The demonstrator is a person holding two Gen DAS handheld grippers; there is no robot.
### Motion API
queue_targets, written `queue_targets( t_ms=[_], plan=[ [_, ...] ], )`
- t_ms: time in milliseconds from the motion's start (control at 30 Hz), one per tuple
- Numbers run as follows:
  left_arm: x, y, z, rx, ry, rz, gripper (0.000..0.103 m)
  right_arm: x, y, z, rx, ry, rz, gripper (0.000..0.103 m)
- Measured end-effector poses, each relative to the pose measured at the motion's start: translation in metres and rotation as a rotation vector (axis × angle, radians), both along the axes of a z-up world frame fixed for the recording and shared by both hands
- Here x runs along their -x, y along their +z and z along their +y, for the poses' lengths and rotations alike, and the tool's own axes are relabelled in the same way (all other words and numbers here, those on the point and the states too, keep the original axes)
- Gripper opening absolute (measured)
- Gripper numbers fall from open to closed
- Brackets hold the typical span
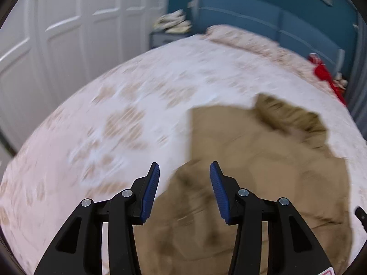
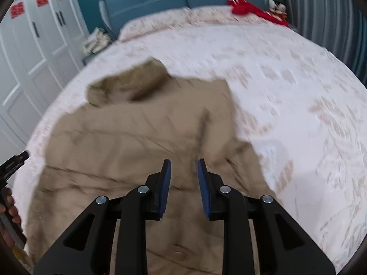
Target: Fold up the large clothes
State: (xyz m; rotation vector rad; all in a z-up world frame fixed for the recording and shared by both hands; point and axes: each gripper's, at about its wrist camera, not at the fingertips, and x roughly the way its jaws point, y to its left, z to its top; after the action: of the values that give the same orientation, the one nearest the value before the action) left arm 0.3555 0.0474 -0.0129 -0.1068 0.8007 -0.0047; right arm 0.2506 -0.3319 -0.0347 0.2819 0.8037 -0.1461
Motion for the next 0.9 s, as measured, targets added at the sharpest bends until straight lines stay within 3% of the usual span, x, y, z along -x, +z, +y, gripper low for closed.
queue_targets(
  t_ms=[133,300,467,700,900],
  plan=[
    [-0.026,0.003,-0.053,0.052,-0.080,0.028,0.046,-0.032,0.006,0.035,0.008,0.084,-0.009,0.024],
    [-0.036,-0.045,-0.089,0.003,-0.092,0.118,0.046,-0.057,-0.030,0.060,0.010,0.124,0.071,0.024],
    [-0.027,-0.070,-0.097,-0.082,-0.111,0.079,0.047,-0.053,-0.062,0.063,0.033,0.146,0.080,0.022],
    [-0.022,-0.089,-0.094,-0.063,-0.105,0.056,0.047,-0.047,-0.075,0.063,0.020,0.147,0.052,0.022],
    [-0.022,-0.088,-0.095,-0.065,-0.109,0.063,0.048,-0.046,-0.074,0.059,-0.020,0.156,0.055,0.022]
  ],
)
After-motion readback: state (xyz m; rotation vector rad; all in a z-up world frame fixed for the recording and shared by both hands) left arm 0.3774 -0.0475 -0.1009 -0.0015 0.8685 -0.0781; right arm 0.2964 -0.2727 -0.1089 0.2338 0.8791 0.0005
